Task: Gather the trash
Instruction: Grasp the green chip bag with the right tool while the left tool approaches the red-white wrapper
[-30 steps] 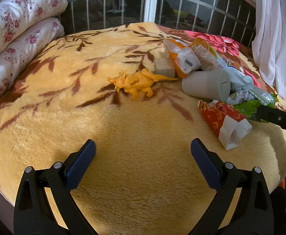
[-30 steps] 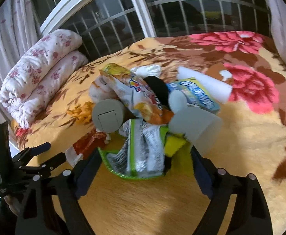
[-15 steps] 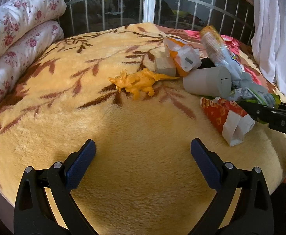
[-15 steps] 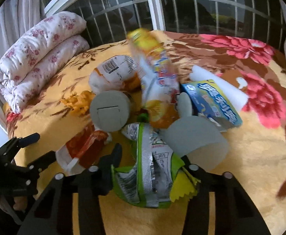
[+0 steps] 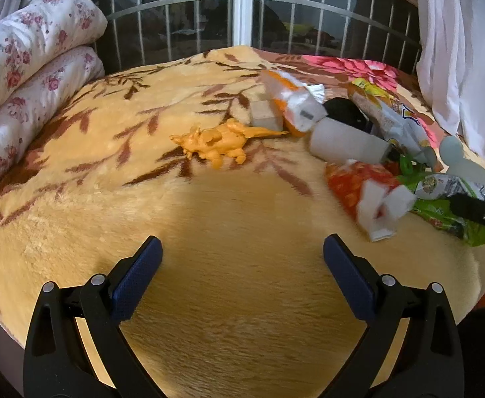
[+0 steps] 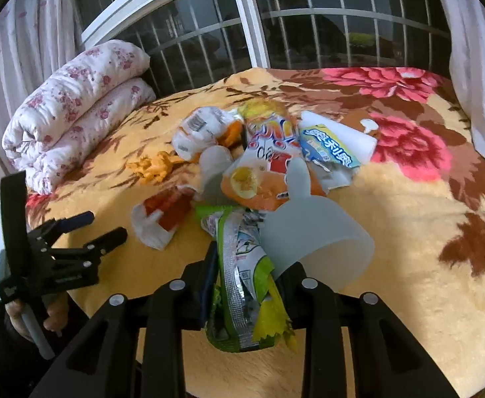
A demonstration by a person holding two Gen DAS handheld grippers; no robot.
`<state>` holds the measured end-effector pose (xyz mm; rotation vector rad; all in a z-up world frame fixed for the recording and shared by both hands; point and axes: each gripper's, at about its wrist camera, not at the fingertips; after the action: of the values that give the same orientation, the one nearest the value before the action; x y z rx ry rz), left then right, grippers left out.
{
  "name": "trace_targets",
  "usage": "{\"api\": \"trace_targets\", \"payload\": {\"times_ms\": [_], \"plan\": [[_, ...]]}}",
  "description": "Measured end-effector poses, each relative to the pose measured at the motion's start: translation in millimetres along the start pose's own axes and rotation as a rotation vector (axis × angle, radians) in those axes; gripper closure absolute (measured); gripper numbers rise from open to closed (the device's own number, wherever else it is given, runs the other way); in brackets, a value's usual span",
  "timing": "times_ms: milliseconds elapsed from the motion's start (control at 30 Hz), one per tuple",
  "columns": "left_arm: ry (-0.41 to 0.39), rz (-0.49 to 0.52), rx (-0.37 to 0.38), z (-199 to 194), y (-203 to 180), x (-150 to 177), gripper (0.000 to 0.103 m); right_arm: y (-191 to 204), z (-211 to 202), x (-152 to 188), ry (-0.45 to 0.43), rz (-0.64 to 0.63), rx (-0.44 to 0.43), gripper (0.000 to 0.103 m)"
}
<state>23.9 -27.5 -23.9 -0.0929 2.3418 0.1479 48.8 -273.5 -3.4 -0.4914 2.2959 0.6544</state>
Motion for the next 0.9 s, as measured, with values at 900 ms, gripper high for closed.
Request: {"api": "trace_targets", "payload": {"times_ms": [900], "plan": [[-0.019,0.033,-0.005,1,-14,3,0.008,8,-31,51,-0.097,0.006,0.133,0.063]]}}
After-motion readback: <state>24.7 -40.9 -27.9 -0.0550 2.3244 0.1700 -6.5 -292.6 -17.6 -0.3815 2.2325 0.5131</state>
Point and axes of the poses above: each gripper's, at about its wrist camera, not at the fingertips, and z roughly the way its jaws point, y to its left, x to its underside, and after that the axes turned 9 degrees about -x, right-handed
